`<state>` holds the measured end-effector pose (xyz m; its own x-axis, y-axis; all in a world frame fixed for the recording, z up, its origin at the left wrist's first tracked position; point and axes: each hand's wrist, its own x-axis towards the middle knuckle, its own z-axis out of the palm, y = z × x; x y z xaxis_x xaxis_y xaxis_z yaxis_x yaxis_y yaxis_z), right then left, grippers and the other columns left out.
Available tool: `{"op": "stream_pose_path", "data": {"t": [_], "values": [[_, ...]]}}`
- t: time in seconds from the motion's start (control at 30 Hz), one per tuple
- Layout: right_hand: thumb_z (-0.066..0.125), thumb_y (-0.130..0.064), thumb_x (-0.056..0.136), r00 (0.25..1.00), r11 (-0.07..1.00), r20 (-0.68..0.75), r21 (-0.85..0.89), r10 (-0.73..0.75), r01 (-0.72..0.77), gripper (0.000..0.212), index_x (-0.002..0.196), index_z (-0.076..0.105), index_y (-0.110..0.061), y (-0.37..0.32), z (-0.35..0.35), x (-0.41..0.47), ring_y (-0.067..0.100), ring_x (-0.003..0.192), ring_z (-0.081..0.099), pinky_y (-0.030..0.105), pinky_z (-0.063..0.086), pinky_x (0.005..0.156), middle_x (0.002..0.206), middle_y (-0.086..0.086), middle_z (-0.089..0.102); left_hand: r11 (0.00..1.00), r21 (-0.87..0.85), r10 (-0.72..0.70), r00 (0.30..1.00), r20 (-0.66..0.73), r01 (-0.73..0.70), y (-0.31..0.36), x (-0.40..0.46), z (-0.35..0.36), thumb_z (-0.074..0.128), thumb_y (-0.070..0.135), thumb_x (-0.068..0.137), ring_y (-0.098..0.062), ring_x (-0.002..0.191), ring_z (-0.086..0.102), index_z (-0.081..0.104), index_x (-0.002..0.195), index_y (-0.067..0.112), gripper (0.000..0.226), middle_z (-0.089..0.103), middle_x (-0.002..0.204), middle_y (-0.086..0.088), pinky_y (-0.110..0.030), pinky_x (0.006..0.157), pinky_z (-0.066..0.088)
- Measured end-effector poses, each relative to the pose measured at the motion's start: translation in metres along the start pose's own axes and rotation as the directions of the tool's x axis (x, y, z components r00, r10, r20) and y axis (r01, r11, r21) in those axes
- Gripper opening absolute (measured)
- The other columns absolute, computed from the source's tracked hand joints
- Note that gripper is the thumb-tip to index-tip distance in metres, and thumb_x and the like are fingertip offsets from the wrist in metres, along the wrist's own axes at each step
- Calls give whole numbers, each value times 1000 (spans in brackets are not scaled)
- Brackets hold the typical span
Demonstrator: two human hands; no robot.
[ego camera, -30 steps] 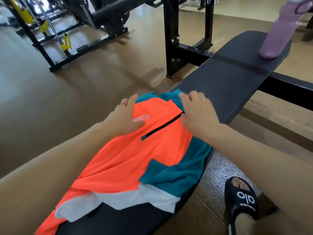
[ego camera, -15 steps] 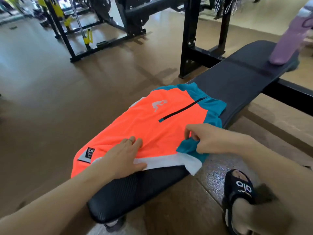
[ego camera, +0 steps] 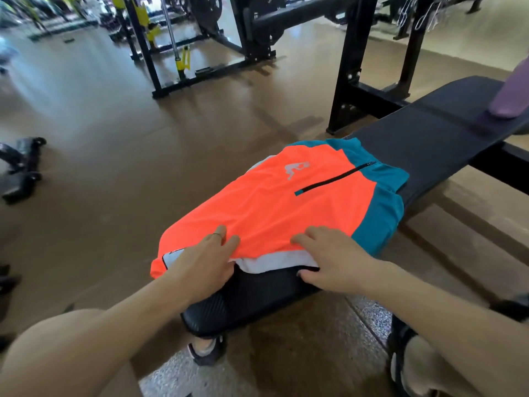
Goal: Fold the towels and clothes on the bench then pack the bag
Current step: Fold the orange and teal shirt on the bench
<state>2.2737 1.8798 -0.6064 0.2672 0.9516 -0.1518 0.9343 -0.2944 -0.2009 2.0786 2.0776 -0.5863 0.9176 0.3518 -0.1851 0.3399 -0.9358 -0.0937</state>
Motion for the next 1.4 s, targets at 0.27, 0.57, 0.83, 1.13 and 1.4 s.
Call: {"op": "stream_pose_path", "data": {"t": [0.27,0.57,0.83,1.13,1.4], "values": [[57,-10,82,974,983,-168,-125,-152,131,7,87,53,-15,2,13,20,34,78,53,39,36,62,84,9,53,994,56,-97,984,149,90,-13,-46,6,43,26,99,-29,107,59,44,120,15,24,50,119,-5,-38,71,38],[54,-26,78,964,981,212,-74,-160,179,5,74,51,-24,-1,-14,-22,23,90,49,33,37,74,83,-4,42,981,-64,192,952,239,-182,-9,-94,1,26,64,95,-21,84,59,42,95,26,41,54,90,6,-35,71,45],[56,-48,78,963,951,-56,-180,-264,250,32,97,52,-23,-18,20,-26,23,79,50,39,44,68,89,-1,50,575,-517,-604,756,255,634,-37,-76,48,58,45,97,-39,115,54,40,119,11,44,46,119,-14,-43,90,44],[56,-27,90,921,927,-103,-49,-376,372,9,88,54,-18,-24,26,-14,25,75,52,40,44,66,83,1,52,-611,-627,-401,493,772,484,-15,-74,80,53,74,89,-39,97,72,66,117,12,69,75,107,-20,-54,78,60],[47,-27,81,932,930,-217,166,-289,327,14,75,35,-23,-31,-3,-9,21,64,40,38,32,57,71,-5,41,-600,-796,-668,502,549,72,-16,-88,44,54,21,100,-19,70,63,68,99,16,16,71,76,-1,-30,61,51]]}}
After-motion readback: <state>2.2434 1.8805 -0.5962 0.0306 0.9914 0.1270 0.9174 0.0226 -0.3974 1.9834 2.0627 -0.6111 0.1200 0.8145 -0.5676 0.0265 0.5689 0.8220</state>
